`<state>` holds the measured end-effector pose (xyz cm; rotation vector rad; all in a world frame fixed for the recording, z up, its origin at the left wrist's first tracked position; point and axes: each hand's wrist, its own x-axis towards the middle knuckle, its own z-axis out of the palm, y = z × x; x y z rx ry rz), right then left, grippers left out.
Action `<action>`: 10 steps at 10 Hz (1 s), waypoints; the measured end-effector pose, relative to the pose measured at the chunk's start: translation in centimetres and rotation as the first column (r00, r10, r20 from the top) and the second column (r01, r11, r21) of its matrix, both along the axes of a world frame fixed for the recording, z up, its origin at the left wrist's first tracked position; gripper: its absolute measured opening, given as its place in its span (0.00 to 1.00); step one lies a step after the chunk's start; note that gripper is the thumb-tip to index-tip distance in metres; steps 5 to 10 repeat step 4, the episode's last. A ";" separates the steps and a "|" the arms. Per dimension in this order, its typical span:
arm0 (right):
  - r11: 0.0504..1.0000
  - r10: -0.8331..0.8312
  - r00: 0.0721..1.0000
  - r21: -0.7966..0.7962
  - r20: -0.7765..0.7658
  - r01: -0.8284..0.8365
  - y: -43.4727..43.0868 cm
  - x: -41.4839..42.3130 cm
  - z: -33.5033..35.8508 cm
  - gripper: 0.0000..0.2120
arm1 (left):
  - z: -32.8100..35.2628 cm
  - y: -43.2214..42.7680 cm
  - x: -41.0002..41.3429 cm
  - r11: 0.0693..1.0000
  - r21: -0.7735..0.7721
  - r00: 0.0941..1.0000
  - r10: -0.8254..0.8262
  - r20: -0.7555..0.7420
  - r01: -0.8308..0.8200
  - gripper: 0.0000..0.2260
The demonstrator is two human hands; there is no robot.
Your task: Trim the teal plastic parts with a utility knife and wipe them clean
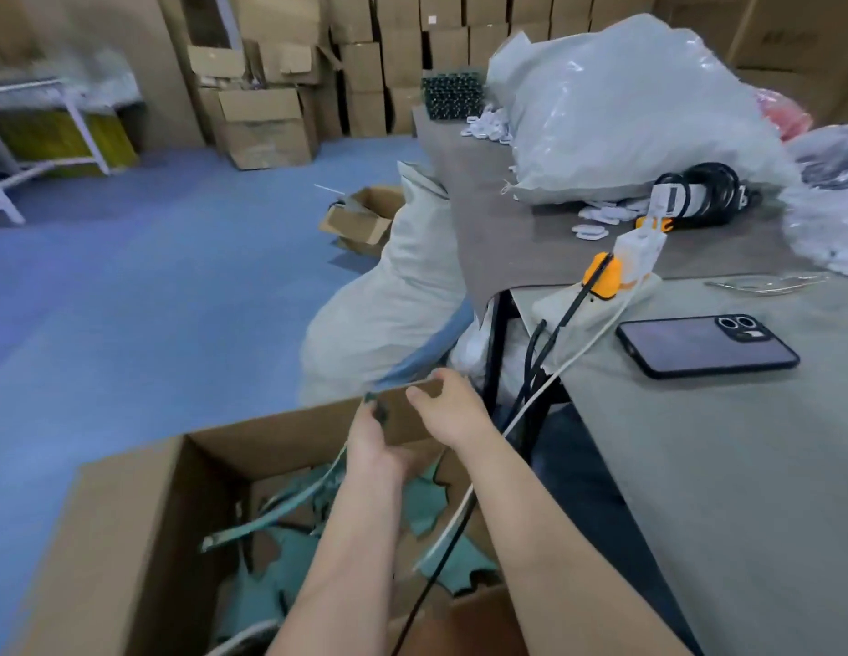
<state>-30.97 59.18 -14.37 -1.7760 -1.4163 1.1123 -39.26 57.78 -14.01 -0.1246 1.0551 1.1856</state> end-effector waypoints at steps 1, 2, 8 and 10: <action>1.000 -0.003 1.000 0.011 0.011 0.003 -0.8 0.8 -0.4 0.24 | -0.2 -0.4 1.5 0.999 0.008 0.999 -0.035 -0.004 0.035 0.08; 0.984 -0.145 0.986 0.091 -0.083 0.153 -1.3 3.0 1.1 0.18 | 1.9 0.0 3.9 0.994 0.109 0.989 0.016 -0.144 -0.001 0.12; 0.812 -0.392 0.847 0.296 -0.360 0.502 -5.0 11.1 7.3 0.10 | 9.4 -1.6 12.9 0.869 0.467 0.986 -0.128 -0.107 0.164 0.06; 0.812 -0.392 0.847 0.296 -0.360 0.502 -5.0 11.1 7.3 0.10 | 9.4 -1.6 12.9 0.869 0.467 0.986 -0.128 -0.107 0.164 0.06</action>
